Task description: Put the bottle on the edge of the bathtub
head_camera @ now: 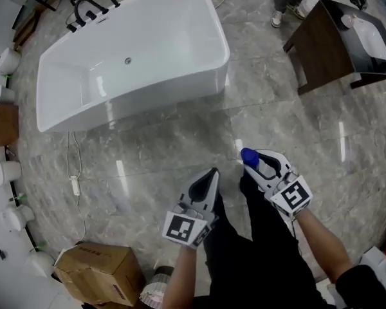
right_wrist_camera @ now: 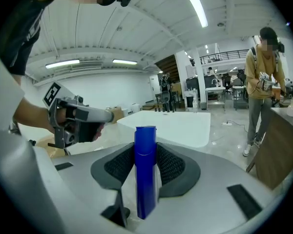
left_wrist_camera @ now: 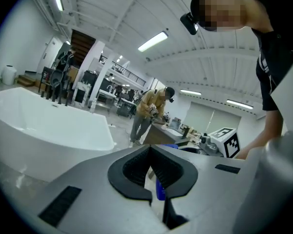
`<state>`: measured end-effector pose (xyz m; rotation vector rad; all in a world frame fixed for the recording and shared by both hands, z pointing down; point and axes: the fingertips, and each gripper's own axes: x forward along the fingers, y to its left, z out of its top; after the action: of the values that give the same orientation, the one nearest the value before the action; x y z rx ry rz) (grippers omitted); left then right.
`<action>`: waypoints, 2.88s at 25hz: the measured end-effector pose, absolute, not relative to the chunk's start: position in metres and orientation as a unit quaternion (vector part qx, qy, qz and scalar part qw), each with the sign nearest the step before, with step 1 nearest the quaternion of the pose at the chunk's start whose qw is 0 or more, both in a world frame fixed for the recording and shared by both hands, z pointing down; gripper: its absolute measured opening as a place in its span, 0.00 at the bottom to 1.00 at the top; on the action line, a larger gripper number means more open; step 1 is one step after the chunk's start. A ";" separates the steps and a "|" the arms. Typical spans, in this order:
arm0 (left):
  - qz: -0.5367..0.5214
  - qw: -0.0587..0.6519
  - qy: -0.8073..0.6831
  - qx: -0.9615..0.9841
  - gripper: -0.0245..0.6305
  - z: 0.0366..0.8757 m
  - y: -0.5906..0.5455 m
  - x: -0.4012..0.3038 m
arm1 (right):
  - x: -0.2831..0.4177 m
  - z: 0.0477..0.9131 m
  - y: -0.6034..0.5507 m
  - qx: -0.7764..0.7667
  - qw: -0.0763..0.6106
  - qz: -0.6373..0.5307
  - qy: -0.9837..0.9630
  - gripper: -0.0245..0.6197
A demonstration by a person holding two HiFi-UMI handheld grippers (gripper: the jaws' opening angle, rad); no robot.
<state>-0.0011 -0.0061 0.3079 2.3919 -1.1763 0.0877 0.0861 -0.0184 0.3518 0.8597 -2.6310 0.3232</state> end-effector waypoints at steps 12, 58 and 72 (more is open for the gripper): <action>0.061 0.232 -0.379 0.894 0.05 0.513 -0.070 0.021 | 0.079 0.570 -0.084 0.267 0.213 0.110 -0.933 0.25; 0.096 0.146 -0.329 0.928 0.05 1.005 -0.246 -0.046 | 0.003 1.070 -0.321 0.311 0.150 0.029 -0.938 0.25; 0.074 0.179 -0.345 0.918 0.05 1.013 -0.242 -0.059 | 0.007 1.109 -0.345 0.342 0.188 0.022 -0.920 0.25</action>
<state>-0.0587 -0.2417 1.0128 2.5972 -0.9763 0.2104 0.0072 -0.3454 1.1091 0.9627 -2.5885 0.0624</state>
